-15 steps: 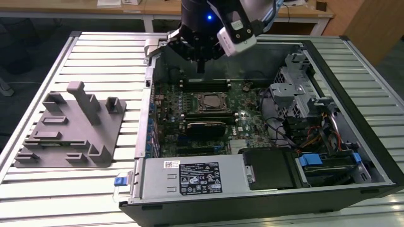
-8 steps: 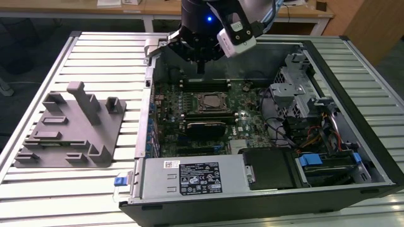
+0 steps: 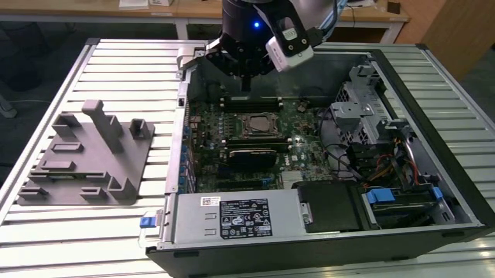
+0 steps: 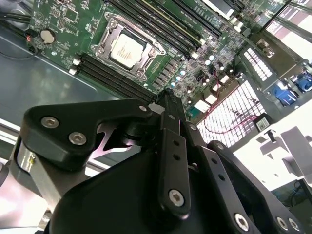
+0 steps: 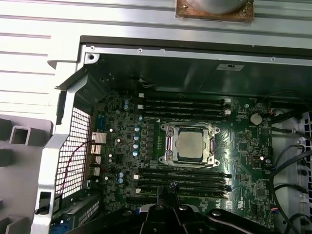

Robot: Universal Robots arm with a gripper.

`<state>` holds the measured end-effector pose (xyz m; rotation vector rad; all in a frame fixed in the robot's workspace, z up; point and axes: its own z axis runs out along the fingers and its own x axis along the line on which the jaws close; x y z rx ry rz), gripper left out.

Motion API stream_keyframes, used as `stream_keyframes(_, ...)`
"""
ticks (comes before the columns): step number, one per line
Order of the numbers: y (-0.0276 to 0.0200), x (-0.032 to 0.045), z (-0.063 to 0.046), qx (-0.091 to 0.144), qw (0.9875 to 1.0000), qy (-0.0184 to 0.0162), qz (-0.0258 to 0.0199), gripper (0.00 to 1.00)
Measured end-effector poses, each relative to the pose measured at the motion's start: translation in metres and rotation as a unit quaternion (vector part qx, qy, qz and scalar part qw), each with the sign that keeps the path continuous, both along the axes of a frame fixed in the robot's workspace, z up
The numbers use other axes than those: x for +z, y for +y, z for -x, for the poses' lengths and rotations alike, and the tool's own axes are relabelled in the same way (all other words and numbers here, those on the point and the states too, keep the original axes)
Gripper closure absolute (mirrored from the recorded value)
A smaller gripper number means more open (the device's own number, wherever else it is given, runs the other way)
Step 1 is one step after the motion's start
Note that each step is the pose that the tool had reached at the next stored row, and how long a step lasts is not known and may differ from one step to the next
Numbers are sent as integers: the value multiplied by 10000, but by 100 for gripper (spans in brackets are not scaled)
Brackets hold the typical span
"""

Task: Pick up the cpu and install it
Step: 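Install the second cpu locking lever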

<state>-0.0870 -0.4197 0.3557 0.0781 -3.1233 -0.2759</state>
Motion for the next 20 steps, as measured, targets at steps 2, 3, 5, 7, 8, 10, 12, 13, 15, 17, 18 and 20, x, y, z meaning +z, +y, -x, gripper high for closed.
stream_keyframes(2, 0, -5, 0, 0, 10000, 0, 0, 89)
stream_keyframes(3, 1, -8, 0, 0, 10000, 0, 0, 89)
stream_keyframes(5, 2, -13, 0, 0, 10000, 0, 0, 89)
stream_keyframes(7, 3, -19, 0, 0, 10000, 0, 0, 89)
stream_keyframes(8, 4, -22, 0, 0, 10000, 0, 0, 89)
stream_keyframes(10, 6, -29, 0, 0, 10000, 0, 0, 89)
stream_keyframes(12, 8, -37, 0, 0, 10000, 0, 0, 89)
stream_keyframes(13, 8, -40, 0, 0, 10000, 0, 0, 89)
stream_keyframes(15, 10, -49, -1, 0, 10000, 0, 0, 89)
stream_keyframes(17, 13, -58, -1, 0, 10000, 0, -1, 89)
stream_keyframes(18, 16, -62, -1, 0, 10000, -1, -1, 89)
stream_keyframes(20, 20, -70, -2, 0, 10000, 0, 0, 89)
